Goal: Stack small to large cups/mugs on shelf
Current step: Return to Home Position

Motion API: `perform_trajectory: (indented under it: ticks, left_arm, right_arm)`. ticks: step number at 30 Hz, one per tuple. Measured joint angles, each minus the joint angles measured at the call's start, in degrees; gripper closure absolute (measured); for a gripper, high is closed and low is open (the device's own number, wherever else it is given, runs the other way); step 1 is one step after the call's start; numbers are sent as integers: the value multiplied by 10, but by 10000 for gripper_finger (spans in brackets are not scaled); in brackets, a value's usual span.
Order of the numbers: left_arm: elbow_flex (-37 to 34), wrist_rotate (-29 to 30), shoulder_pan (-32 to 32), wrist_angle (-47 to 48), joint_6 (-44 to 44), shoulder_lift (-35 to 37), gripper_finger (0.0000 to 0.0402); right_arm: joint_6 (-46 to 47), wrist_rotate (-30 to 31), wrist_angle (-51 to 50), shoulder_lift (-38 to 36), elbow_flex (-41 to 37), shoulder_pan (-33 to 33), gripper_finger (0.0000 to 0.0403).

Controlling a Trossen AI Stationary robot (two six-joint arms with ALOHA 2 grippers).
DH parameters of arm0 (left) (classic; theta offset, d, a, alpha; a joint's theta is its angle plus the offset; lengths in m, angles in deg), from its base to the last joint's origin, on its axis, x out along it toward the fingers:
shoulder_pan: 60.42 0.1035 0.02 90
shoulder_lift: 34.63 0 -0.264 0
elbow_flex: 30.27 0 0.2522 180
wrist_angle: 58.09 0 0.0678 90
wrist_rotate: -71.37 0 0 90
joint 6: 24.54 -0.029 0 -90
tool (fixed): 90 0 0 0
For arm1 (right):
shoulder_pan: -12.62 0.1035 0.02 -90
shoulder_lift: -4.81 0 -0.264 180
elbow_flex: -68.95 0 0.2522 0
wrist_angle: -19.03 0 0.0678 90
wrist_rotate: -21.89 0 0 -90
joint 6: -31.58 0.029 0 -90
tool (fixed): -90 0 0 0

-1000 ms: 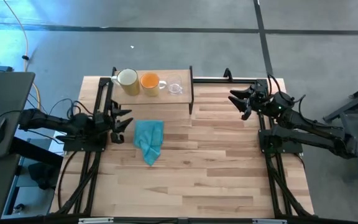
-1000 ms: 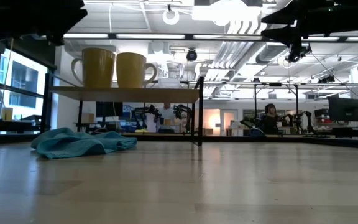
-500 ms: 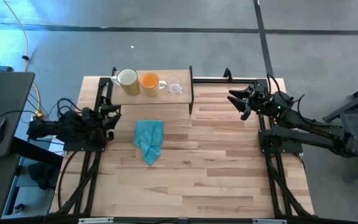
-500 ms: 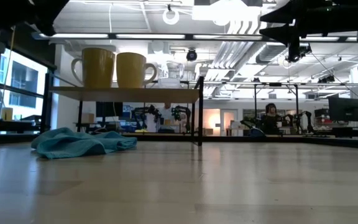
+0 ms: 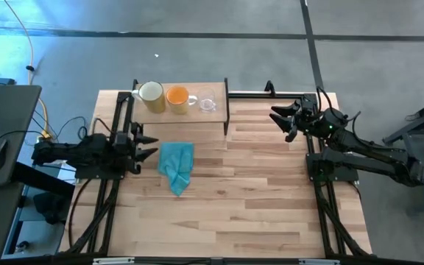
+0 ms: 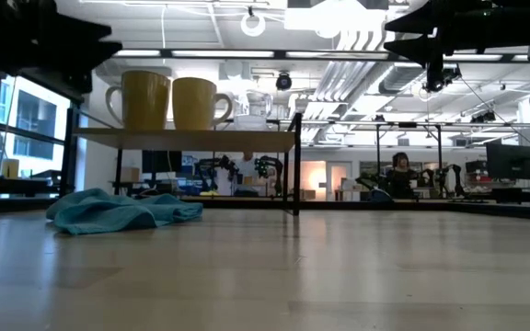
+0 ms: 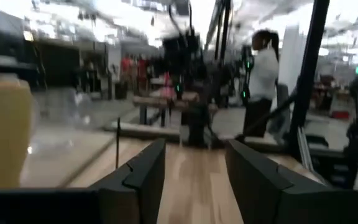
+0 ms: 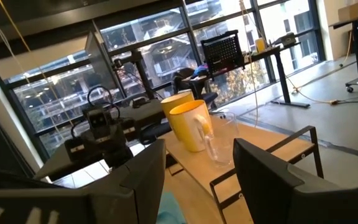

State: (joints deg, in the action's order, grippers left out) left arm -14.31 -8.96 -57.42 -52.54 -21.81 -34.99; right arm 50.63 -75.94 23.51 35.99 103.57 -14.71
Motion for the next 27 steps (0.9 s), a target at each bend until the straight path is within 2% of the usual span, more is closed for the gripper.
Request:
perform_trajectory:
  ticks: [10,21,27]
  left_arm:
    - [0,-31,0,108,27,0,248]
    - [0,-97,0,118,35,-6,248]
    - [0,-101,0,117,35,-6,247]
  right_arm:
    - [1,0,0,0,0,0,222]
    - [15,-2,0,0,0,0,222]
    - [15,-45,0,0,0,0,222]
